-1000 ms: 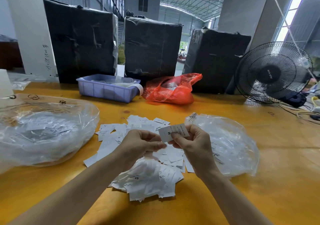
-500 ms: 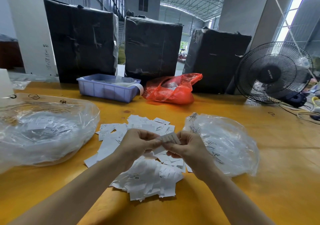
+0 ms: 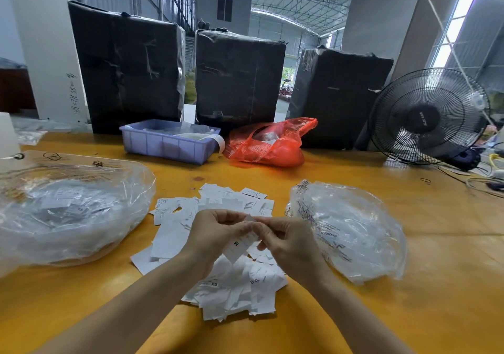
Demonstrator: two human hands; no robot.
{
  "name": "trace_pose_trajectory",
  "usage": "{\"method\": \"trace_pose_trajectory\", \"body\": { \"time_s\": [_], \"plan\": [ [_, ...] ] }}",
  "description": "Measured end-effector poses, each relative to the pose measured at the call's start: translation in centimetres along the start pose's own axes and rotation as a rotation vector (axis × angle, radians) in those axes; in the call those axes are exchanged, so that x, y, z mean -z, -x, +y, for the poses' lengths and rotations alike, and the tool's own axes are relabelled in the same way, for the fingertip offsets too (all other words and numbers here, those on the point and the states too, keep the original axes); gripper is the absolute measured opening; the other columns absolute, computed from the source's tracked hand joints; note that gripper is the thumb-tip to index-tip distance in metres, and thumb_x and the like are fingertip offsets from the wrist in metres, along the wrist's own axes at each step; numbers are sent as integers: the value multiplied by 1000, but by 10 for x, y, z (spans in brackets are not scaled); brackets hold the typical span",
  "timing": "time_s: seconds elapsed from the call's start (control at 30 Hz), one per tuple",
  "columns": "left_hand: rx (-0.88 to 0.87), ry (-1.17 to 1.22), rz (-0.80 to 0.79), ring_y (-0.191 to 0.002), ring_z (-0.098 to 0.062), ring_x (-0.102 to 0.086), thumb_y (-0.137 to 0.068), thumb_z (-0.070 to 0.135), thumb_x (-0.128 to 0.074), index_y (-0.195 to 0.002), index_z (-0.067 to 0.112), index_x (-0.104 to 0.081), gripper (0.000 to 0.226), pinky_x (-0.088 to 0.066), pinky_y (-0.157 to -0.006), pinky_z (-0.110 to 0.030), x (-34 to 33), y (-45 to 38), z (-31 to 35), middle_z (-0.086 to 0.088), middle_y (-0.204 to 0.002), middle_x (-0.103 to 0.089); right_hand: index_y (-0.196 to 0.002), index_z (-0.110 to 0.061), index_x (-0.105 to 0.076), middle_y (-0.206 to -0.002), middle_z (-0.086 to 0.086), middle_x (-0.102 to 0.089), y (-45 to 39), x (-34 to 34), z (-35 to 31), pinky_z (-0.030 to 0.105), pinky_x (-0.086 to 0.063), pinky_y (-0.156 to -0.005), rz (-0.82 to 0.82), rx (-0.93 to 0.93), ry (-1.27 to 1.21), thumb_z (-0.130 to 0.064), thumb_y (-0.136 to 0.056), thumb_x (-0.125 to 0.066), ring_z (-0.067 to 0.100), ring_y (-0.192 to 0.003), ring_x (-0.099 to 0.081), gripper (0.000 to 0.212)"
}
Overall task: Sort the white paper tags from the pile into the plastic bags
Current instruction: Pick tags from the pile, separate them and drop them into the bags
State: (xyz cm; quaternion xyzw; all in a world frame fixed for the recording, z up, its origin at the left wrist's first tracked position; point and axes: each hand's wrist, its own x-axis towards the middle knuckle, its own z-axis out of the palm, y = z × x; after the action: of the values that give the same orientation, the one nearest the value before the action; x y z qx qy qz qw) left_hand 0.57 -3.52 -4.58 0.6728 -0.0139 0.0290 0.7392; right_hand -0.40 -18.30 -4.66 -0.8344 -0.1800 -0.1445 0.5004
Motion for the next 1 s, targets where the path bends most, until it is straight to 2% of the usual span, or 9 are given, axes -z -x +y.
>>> {"method": "trace_pose_trajectory", "body": {
  "time_s": [0.13,0.23,0.3,0.37,0.53,0.63,0.8,0.87,1.0],
  "plan": [
    [-7,25,35,-56,-12,-67,-72,2,-76,-81,2,-72,10,-51,-50,-20,-1,0,-2,-10,-69,-72,-116,-14,-67,-79,4,-74,1,-1,-3,37,-57,-64,-23,21,62,-26,-87,-66,15,-65,-67,32],
    [-4,80,45,-55,-16,-67,-73,1,-75,-78,2,-72,6,-51,-48,-22,-4,0,-3,-12,-69,-72,-133,-15,-51,-78,2,-69,2,-4,-2,33,-56,-72,-39,2,81,-22,-84,-71,17,-72,-67,54],
    [-18,103,61,-55,-19,-68,-72,1,-75,-77,2,-71,7,-52,-47,-23,-6,1,-4,-12,-67,-72,-136,-15,-49,-87,1,-69,3,-6,-1,29,-56,-76,-43,13,67,-14,-83,-71,14,-79,-68,57],
    [-27,106,95,-58,-20,-69,-70,3,-77,-79,2,-70,11,-53,-48,-25,-7,0,-6,-11,-67,-72,-134,-14,-52,-91,4,-71,3,-6,-1,28,-57,-77,-26,14,46,-8,-83,-70,13,-79,-69,54],
    [-40,63,123,-58,-16,-67,-76,11,-75,-80,5,-70,9,-51,-51,-25,-6,-1,-8,-9,-70,-71,-115,-23,-67,-79,7,-72,4,-3,-4,32,-57,-62,-42,33,3,-4,-88,-63,18,-58,-64,32],
    [-17,75,74,-63,-21,-69,-79,14,-71,-85,0,-70,15,-54,-56,-29,-5,-2,-7,-15,-75,-72,-114,-21,-68,-75,8,-71,3,-2,-4,26,-53,-55,-38,33,-16,-5,-90,-60,10,-53,-57,30],
    [3,81,30,-68,-26,-68,-78,14,-71,-85,-5,-68,21,-54,-63,-33,-4,-1,-4,-19,-78,-71,-124,-19,-60,-72,14,-68,1,-1,0,35,-57,-63,33,-24,-47,-10,-90,-62,19,-61,-65,35],
    [-6,73,55,-69,-26,-66,-78,15,-72,-84,-5,-69,21,-54,-65,-35,-4,-1,-4,-20,-79,-70,-116,-20,-65,-68,8,-69,1,-1,-1,35,-56,-62,29,-16,-54,-12,-88,-64,16,-59,-65,29],
    [-9,88,104,-66,-27,-64,-76,14,-73,-83,-6,-68,22,-53,-61,-34,-5,0,-3,-23,-81,-69,-106,-22,-70,-70,-10,-69,2,-1,-4,21,-53,-58,-53,14,-72,-10,-82,-72,3,-58,-63,28]
  ]
}}
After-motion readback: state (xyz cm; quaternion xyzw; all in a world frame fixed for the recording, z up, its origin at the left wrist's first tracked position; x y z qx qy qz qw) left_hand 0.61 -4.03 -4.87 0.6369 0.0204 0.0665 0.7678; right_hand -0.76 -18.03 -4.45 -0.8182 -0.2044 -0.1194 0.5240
